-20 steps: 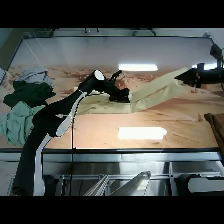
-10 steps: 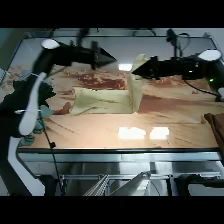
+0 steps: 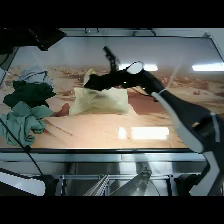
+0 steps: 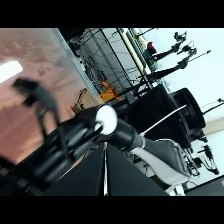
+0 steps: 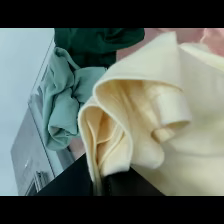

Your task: Fold the shirts.

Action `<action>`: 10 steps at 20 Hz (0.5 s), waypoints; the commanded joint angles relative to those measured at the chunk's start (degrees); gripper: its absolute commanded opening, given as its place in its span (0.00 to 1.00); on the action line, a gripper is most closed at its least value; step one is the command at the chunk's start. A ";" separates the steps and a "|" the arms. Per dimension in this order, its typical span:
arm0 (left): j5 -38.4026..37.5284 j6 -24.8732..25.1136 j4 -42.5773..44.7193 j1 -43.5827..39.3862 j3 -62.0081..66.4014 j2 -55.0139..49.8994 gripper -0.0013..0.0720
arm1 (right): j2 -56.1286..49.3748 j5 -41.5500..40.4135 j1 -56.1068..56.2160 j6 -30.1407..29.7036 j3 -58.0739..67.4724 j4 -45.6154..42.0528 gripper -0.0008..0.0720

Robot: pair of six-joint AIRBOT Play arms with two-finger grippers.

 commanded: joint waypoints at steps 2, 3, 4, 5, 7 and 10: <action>-0.07 3.82 -0.20 1.29 -9.49 2.99 0.02 | -10.40 2.73 6.16 2.60 10.40 -1.29 0.65; -0.24 4.09 -0.31 0.90 -11.06 2.99 0.02 | -10.03 3.76 5.53 2.64 10.43 -1.01 0.67; -0.28 4.09 -0.31 0.85 -12.48 2.99 0.02 | -9.40 6.21 4.22 2.62 10.43 -0.61 0.67; -0.59 4.11 -0.42 0.46 -13.38 2.99 0.02 | -8.41 9.90 2.25 2.58 10.40 -0.66 0.53; -0.59 4.55 -0.35 0.22 -13.79 2.99 0.02 | -6.23 17.99 -2.60 2.58 10.40 -0.85 0.33; -0.66 4.61 -1.40 0.11 -13.77 3.08 0.02 | -3.26 27.67 -11.54 4.28 10.38 -0.92 0.18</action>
